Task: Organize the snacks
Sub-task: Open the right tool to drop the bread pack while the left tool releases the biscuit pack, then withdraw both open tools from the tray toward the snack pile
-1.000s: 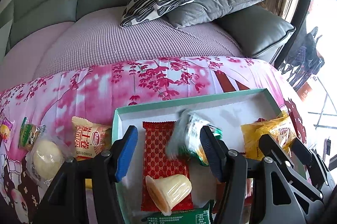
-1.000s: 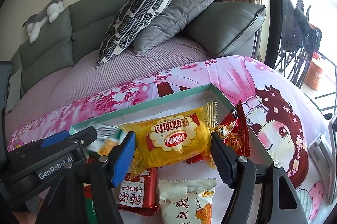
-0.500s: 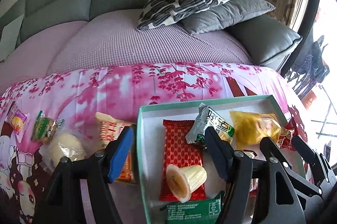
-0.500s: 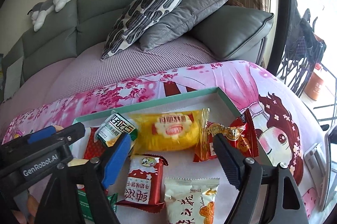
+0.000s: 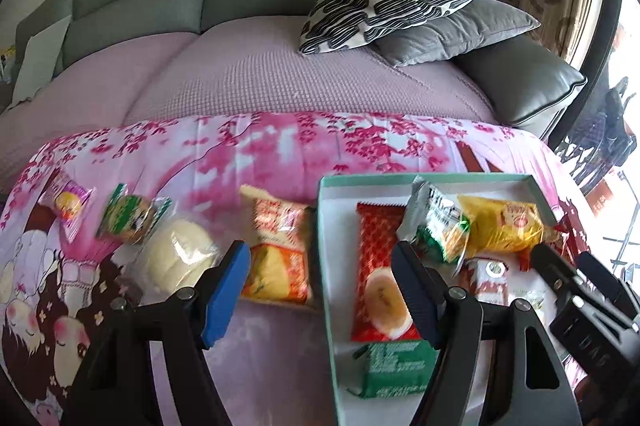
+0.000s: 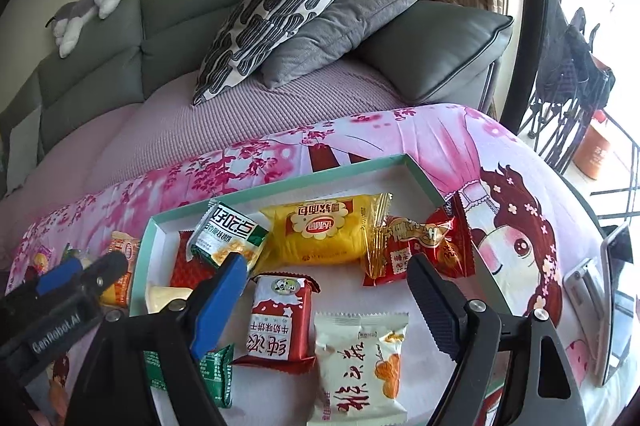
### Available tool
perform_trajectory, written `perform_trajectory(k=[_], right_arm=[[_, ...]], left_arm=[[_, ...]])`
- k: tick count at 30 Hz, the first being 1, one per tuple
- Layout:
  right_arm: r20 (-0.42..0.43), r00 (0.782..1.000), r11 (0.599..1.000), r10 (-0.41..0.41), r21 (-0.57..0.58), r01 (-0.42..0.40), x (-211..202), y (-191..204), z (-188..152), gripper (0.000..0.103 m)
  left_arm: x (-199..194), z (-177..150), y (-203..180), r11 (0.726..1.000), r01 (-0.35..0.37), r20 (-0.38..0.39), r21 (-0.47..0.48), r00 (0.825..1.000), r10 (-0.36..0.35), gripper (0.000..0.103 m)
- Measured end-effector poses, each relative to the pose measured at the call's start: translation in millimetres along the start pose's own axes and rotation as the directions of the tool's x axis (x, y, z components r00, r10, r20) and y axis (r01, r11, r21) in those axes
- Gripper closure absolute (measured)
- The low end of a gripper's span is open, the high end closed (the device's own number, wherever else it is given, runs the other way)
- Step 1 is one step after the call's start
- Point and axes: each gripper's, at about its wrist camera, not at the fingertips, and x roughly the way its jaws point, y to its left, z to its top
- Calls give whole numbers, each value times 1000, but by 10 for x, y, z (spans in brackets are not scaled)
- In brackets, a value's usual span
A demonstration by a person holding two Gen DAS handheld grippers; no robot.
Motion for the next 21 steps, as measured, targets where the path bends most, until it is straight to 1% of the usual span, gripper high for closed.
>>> perform_trajectory(k=[4, 8, 12, 21], right_arm=[[-13, 1000, 1000, -11, -12, 11, -32, 20, -12, 18], [-16, 1000, 1000, 3, -21, -3, -53, 50, -19, 18], [-26, 1000, 1000, 0, -30, -1, -34, 77, -33, 18], [-48, 999, 999, -18, -32, 17, 40, 96, -55, 18]], left_arm=[[-22, -71, 61, 1000, -7, -11, -16, 1000, 7, 29], [-54, -118, 96, 1000, -21, -9, -21, 1000, 21, 29], [-73, -150, 128, 999, -28, -9, -28, 1000, 28, 29], [-28, -179, 141, 1000, -9, -17, -29, 1000, 9, 28]])
